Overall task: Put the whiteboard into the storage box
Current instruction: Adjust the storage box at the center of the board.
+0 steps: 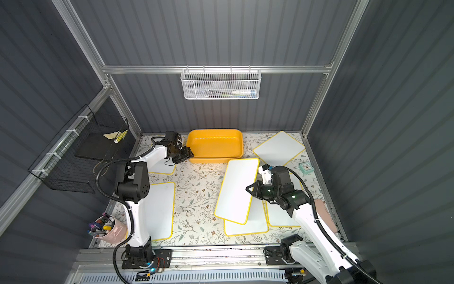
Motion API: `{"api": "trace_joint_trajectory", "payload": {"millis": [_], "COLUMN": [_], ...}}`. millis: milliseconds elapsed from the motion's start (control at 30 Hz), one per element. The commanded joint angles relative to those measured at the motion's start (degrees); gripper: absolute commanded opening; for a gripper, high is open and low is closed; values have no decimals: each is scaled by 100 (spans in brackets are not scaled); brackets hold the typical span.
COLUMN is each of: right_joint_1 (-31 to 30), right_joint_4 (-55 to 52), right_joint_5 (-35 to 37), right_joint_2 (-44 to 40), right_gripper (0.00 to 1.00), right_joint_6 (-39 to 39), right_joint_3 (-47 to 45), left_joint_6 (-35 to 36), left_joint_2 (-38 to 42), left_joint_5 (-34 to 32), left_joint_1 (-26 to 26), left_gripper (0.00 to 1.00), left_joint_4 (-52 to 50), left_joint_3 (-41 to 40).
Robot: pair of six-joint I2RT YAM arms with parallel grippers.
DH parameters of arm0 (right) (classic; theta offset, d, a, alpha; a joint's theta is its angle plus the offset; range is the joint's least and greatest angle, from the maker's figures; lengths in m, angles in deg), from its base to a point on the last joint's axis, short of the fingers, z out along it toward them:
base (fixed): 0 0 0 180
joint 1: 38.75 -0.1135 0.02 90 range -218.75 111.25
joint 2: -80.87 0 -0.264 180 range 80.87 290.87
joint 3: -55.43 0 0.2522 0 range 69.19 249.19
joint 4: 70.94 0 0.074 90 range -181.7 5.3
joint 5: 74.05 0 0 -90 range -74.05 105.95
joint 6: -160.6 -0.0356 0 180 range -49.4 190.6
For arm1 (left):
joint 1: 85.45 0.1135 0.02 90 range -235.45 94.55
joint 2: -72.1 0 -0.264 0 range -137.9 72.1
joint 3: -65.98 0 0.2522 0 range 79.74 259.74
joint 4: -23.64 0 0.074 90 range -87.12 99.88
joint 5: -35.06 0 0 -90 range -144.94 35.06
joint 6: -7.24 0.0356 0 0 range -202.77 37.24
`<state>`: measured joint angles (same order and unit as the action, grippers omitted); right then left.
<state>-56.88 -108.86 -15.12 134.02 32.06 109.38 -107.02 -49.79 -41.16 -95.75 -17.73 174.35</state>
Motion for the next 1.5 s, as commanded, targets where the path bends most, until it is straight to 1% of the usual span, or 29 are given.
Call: {"api": "trace_joint_trajectory", "payload": {"millis": [0,167,300,333,400,467,567,667,767,833,867,967,1033,1133,1167,1200,1267,1400,1467], "right_joint_1": [29,47,46,46,49,47,46,46,16,-27,-72,-332,-621,-1015,-1106,-1198,-1325,-1668,-1768], "right_joint_4": [516,564,970,1077,1124,1218,1636,2173,2901,3214,3272,3174,3188,3334,3400,3445,3458,3662,3820], "right_joint_5": [-158,-42,30,24,30,47,199,637,982,1111,1230,2006,2804,3739,3929,4085,4261,4890,5079], "right_joint_2": [11,88,166,223,407,618,851,1022,1304,1558,1660,1859,1913,2050,2127,2244,2488,2934,3150], "right_gripper": [0,0,0,0,0,0,0,0,0,0,0,0,0,0,0,0,0,0,0], "right_joint_6": [-73,-214,-543,-621,-679,-766,-1149,-1762,-2469,-2748,-2754,-2763,-2755,-2764,-2777,-2773,-2782,-2796,-2805], "right_joint_3": [244,619,799,853,1061,1222,1323,1281,1181,1293,1402,1760,1906,2064,2124,2223,2441,2766,2913], "left_joint_6": [-74,45,47,15,-56,-62,-19,231,556,781,821,865,878,1001,1057,1112,1190,1291,1309], "left_joint_2": [440,965,1416,1533,1704,1859,2065,2243,2404,2552,2650,2954,3075,3166,3191,3212,3224,3155,3119], "left_joint_5": [400,418,466,795,1175,1289,1440,1329,1059,639,453,71,32,-19,-81,-158,-211,-27,-14], "left_joint_1": [-50,-51,-52,-51,-51,-51,-55,-50,-22,-16,-25,-24,-24,-24,-24,-24,-31,-18,-15], "left_gripper": [72,75,77,77,78,78,78,78,78,78,78,78,78,78,78,78,78,78,78], "left_joint_4": [3,-202,-389,-394,-406,-550,-799,-1206,-1573,-1794,-1775,-1521,-1432,-1458,-1457,-1457,-1434,-1455,-1475], "left_joint_3": [-251,-454,-561,-591,-606,-538,-400,-277,-330,-449,-590,-1077,-1253,-1305,-1305,-1518,-1589,-1612,-1610]}}
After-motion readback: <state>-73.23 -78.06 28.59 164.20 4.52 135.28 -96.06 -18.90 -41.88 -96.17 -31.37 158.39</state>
